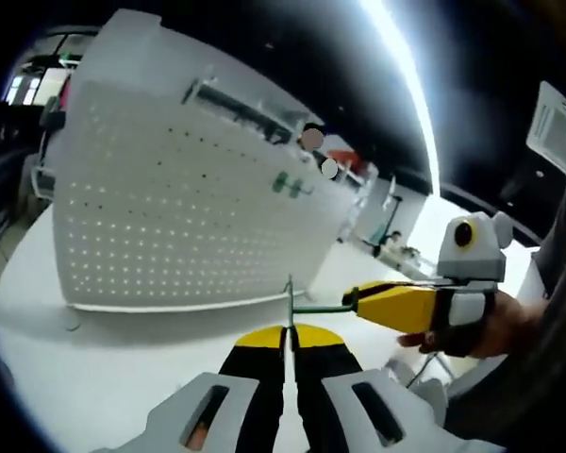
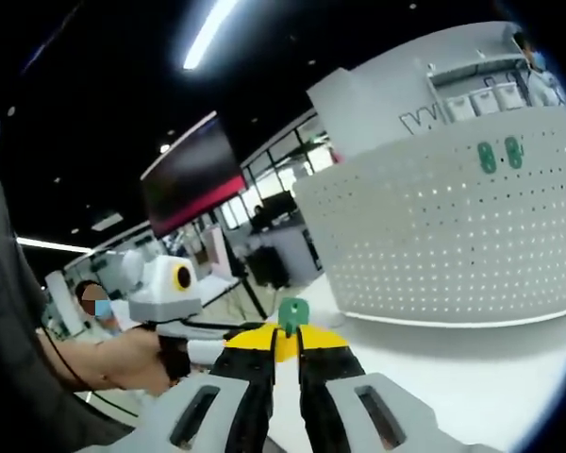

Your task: Insert the hook assembly into the mounting plate slot until the hook locks in place.

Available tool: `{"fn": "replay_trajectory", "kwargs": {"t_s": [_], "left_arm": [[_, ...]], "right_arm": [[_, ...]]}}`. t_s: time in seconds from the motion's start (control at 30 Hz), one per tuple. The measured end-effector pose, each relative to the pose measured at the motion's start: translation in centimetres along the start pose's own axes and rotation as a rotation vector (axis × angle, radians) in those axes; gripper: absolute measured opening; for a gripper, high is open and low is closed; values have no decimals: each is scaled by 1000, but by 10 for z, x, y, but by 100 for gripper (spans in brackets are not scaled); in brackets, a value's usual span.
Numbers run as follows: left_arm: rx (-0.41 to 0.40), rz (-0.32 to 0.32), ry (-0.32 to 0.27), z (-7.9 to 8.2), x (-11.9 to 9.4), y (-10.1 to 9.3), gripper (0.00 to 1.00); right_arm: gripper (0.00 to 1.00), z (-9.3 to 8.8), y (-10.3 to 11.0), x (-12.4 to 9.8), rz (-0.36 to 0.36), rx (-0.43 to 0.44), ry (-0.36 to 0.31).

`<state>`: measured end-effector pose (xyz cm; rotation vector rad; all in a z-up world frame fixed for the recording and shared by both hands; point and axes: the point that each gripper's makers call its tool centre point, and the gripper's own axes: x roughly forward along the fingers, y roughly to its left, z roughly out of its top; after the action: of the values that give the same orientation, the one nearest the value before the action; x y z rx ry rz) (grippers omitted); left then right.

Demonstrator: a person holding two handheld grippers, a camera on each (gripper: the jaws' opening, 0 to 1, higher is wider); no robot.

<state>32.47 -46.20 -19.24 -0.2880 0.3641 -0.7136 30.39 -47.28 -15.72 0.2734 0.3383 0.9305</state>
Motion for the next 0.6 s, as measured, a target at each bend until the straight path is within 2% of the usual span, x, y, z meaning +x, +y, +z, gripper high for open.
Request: {"fn": "replay_trajectory", "kwargs": {"t_s": [0.13,0.23,0.6], "left_arm": [[72,1,0,3,2,-4,2],[109,-2,-2,5,3,-8,2],[170,-9,-20,8,6,-16,2]], "right_arm": [[9,1,0,2,2,59,-2],[9,1,-2,2,-9,68,-8],[7,4,-6,5,-26,112,-31]]}}
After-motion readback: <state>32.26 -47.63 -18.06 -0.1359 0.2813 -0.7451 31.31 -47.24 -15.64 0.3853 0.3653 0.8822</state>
